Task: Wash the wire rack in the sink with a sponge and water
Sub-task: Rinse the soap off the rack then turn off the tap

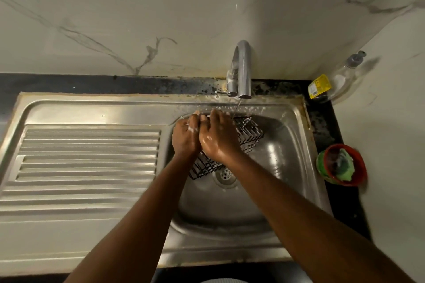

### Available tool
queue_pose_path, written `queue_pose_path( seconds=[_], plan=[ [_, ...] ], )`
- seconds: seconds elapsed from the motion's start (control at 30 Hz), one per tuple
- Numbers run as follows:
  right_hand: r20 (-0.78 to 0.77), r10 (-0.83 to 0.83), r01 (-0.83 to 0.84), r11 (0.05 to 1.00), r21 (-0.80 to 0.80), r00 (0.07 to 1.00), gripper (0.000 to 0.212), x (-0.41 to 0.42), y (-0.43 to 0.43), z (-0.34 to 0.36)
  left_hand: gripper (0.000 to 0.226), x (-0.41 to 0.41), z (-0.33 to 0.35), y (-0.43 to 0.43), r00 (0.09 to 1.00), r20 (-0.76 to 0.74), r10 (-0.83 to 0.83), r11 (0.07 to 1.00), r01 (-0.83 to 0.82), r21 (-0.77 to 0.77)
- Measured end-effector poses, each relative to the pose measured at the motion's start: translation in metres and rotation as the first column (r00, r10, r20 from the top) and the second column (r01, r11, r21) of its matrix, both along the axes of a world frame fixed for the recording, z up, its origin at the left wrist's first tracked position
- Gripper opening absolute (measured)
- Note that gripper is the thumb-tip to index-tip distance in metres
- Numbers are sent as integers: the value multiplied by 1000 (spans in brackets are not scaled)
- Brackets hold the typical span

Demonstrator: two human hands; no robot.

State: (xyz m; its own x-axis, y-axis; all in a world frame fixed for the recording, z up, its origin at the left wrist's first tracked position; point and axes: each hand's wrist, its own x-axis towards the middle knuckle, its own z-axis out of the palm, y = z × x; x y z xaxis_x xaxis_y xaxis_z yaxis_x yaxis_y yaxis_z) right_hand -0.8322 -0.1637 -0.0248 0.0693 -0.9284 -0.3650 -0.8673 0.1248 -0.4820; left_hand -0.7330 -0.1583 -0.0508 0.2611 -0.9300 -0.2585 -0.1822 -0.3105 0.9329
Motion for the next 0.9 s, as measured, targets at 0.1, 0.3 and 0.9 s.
queue_pose_path(
  seconds=[0.1,0.3,0.9],
  plan=[
    [-24,27,-28,999,-27,999,58,-26,-15,7,52,-1,10,2,999,-47,27,1000,-26,4],
    [-132,-162,192,945,266,978,59,-100,-56,-41,42,7,28,9,984,-167,65,998,-60,32],
    [-168,-87,111,984,142,982,78,-63,-33,-4,35,12,28,6,948,-217,234,970,-214,112]
  ],
)
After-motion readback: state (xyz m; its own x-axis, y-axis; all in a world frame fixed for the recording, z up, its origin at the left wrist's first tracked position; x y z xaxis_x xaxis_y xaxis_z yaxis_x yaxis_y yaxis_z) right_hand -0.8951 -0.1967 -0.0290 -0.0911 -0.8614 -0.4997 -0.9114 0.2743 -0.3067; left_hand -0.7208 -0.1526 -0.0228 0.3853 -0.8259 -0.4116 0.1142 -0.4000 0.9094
